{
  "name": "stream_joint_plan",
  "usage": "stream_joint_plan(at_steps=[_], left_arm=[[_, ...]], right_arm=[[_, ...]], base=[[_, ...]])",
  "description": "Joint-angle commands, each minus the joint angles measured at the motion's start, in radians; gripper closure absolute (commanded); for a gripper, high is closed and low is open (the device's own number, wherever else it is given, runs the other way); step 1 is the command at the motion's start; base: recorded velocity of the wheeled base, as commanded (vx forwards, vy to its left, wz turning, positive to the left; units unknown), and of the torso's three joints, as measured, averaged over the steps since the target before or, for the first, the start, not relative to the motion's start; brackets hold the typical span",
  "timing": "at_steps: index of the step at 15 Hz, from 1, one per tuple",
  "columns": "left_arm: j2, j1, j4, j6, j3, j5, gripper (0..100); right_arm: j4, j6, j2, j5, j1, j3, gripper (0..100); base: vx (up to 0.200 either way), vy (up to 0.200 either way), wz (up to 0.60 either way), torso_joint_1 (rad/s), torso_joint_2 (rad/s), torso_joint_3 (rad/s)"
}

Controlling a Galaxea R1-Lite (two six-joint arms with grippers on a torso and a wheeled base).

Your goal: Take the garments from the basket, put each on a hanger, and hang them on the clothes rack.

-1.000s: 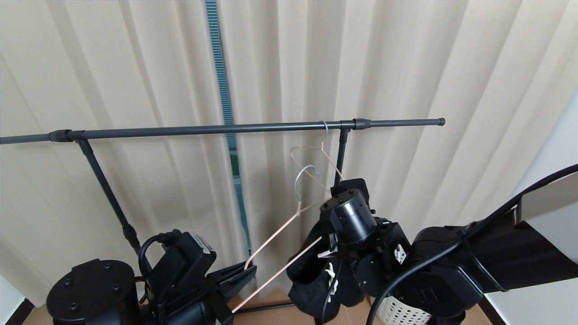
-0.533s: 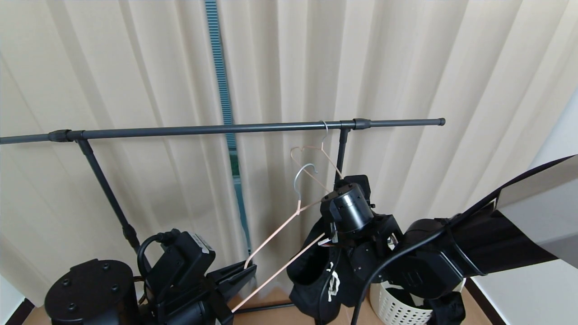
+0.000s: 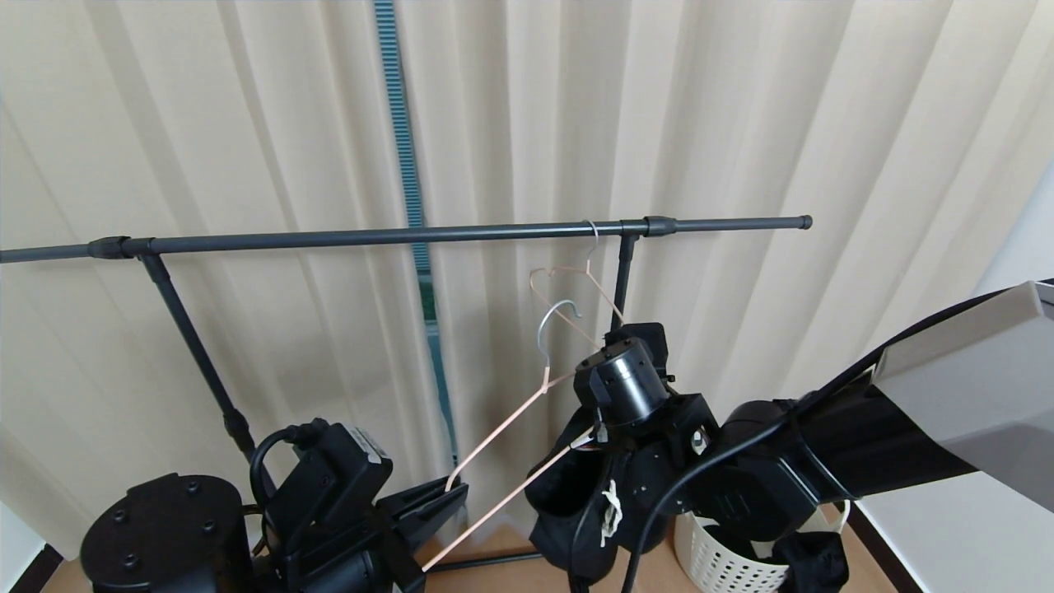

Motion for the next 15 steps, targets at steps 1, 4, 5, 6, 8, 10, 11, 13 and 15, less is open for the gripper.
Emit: stream_joint_plan(at_steps=[1,4,5,6,8,10,11,13,15], left_arm=[[0.0,0.0,0.0,0.0,0.0,0.0,100],[0.001,0.0,0.0,0.0,-0.002,0.0,100],[0.004,0.0,0.0,0.0,-0.002,0.0,100],[0.004,0.002,0.0,-0.002,-0.002,0.0,100],[0.004,0.005,0.0,-0.002,-0.002,0.0,100],[0.007,0.005,0.0,-0.003,-0.002,0.0,100],[0.009,0.005,0.0,-0.005,-0.002,0.0,100],[0.016,0.006,0.0,-0.005,0.001,0.0,100],[0.018,0.006,0.0,-0.005,0.003,0.0,100]], right_arm=[[0.001,0.001,0.011,0.0,0.001,-0.004,100],[0.001,0.01,-0.004,0.002,0.002,-0.004,100],[0.004,0.01,-0.024,0.002,0.005,-0.001,100],[0.006,0.01,-0.039,0.002,0.007,0.004,100],[0.011,0.01,-0.07,0.005,0.028,0.013,100],[0.014,0.008,-0.105,0.005,0.047,0.03,100],[0.014,0.007,-0.114,0.006,0.056,0.035,100],[0.014,0.007,-0.13,0.006,0.071,0.047,100],[0.014,0.005,-0.157,0.014,0.105,0.065,100]], base=[[0.0,0.0,0.0,0.0,0.0,0.0],[0.0,0.0,0.0,0.0,0.0,0.0],[0.0,0.0,0.0,0.0,0.0,0.0],[0.0,0.0,0.0,0.0,0.0,0.0],[0.0,0.0,0.0,0.0,0.0,0.0],[0.0,0.0,0.0,0.0,0.0,0.0],[0.0,0.0,0.0,0.0,0.0,0.0],[0.0,0.0,0.0,0.0,0.0,0.0],[0.0,0.0,0.0,0.0,0.0,0.0]])
